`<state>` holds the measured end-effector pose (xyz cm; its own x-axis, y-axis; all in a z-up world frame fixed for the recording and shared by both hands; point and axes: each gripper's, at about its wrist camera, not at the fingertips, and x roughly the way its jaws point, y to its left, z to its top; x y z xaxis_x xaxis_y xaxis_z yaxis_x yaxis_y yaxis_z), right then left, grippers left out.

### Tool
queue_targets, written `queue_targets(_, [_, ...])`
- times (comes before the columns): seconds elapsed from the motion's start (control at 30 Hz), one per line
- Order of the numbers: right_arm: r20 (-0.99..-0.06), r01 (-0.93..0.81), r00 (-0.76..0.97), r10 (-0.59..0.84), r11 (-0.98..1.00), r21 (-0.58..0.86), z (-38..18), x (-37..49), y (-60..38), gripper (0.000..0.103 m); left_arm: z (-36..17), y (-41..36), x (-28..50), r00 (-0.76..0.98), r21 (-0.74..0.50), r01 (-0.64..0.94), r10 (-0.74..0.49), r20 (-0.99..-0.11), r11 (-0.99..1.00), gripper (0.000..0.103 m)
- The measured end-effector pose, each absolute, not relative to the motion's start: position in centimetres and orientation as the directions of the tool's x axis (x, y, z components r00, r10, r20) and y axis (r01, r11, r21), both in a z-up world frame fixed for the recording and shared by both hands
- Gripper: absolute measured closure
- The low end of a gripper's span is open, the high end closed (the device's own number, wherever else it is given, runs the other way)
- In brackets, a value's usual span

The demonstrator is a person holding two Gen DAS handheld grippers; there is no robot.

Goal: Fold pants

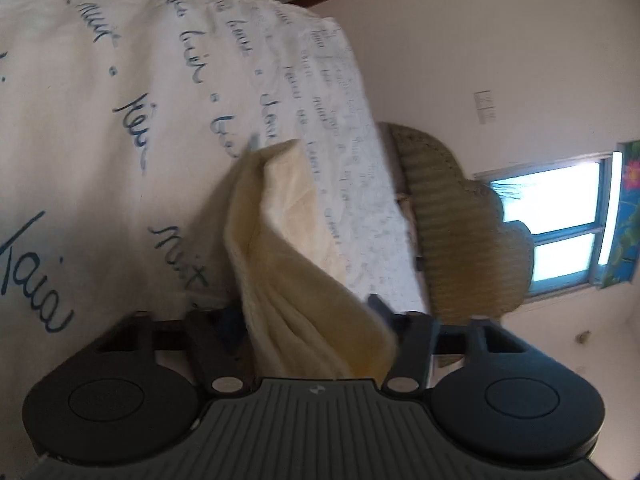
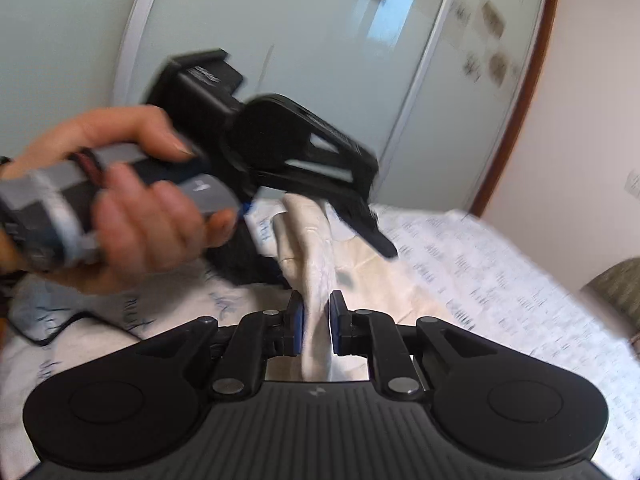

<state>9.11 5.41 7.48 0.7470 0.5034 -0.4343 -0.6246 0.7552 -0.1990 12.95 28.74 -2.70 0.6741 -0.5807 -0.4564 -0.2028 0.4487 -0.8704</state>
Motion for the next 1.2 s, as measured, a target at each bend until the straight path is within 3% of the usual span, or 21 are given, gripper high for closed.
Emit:
queue_targets(0.03, [-0.427,-0.663,0.713,0.556,0.732,-0.154,8.0,8.8,4.6,0.090,-2.9,28.7,13.2,0.667,-0.845,-0.231,-0.555,-0.498,0.481,0.075])
queue_targets(0.1, [-0.387,-0.723,0.646,0.658,0.690,-0.036,9.2,8.4,2.4,0.090,-3.0,28.7,13.1,0.674,-0.826,-0.235,-0.527,-0.518,0.512,0.087])
queue_targets(0.2, [-0.382,-0.643,0.681,0.626,0.759,0.098,10.0,10.3,-0.6,0.090,-2.4,28.3,12.4,0.700,-0.796,-0.216,-0.479,-0.530,0.565,0.090])
queue_targets(0.3, [-0.523,-0.504,0.719,0.457,0.862,0.060,7.8,13.9,-1.2,0.090,-0.1,26.2,11.5,0.734,-0.700,-0.174,-0.383,-0.561,0.692,0.091])
queue_targets(0.37, [-0.595,-0.483,0.679,0.430,0.872,0.079,5.8,15.8,-1.1,0.090,2.0,24.2,10.5,0.761,-0.619,-0.134,-0.321,-0.565,0.774,0.091])
queue_targets(0.53, [-0.441,-0.464,0.710,0.549,0.836,0.293,7.7,14.8,-4.6,0.090,6.4,19.6,7.8,0.809,-0.529,-0.034,-0.287,-0.512,0.848,0.091])
queue_targets(0.77, [-0.309,-0.433,0.777,0.549,0.822,0.370,11.1,12.6,-8.7,0.090,10.7,12.1,5.5,0.839,-0.485,0.091,-0.329,-0.433,0.870,0.089])
queue_targets(0.97, [-0.241,-0.355,0.847,0.474,0.841,0.408,12.2,10.0,-14.6,0.090,12.8,5.8,4.6,0.817,-0.482,0.212,-0.424,-0.390,0.850,0.088])
queue_targets(1.2, [-0.237,-0.223,0.906,0.350,0.872,0.436,11.3,7.4,-21.2,0.090,12.8,-2.5,4.9,0.753,-0.483,0.329,-0.534,-0.384,0.812,0.084])
